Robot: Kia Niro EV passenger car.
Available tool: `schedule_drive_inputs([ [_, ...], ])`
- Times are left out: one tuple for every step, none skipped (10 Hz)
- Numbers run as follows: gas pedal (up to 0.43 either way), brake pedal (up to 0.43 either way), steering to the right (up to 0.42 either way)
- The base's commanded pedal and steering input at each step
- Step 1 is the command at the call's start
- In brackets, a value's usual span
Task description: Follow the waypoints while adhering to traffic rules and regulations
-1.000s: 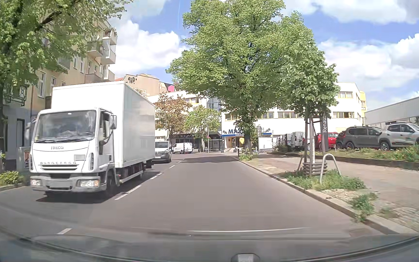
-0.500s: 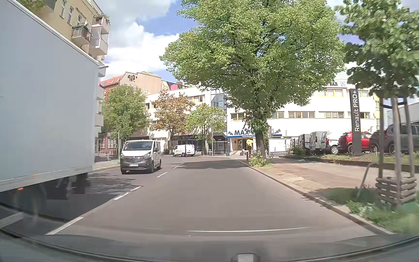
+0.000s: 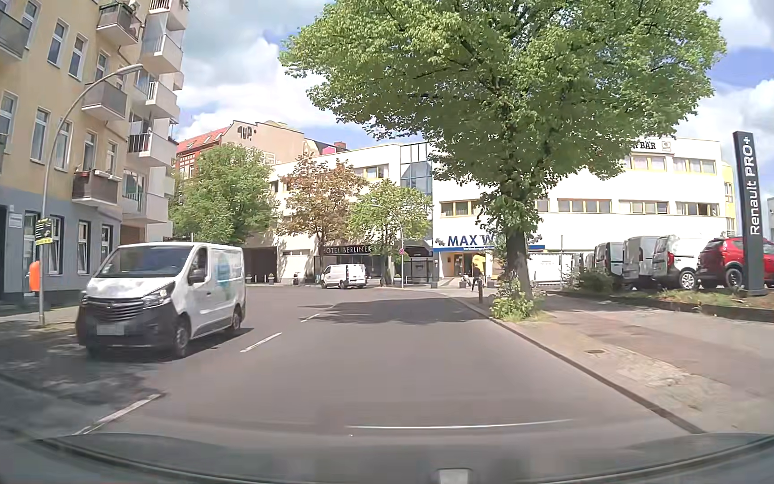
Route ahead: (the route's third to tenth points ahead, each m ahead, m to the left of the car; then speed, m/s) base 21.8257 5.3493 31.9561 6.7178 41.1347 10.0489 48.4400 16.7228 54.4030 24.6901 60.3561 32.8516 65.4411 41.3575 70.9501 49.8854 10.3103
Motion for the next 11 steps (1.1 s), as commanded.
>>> schedule_drive_inputs([
  [0.000, 0.018, -0.019],
  [0.000, 0.018, -0.019],
  [0.000, 0.018, -0.018],
  [0.000, 0.018, -0.015],
  [0.000, 0.018, -0.012],
  [0.000, 0.018, -0.009],
  [0.000, 0.018, -0.009],
  [0.000, 0.018, -0.009],
  [0.000, 0.018, -0.009],
  [0.000, 0.018, -0.009],
  [0.000, 0.018, -0.009],
])
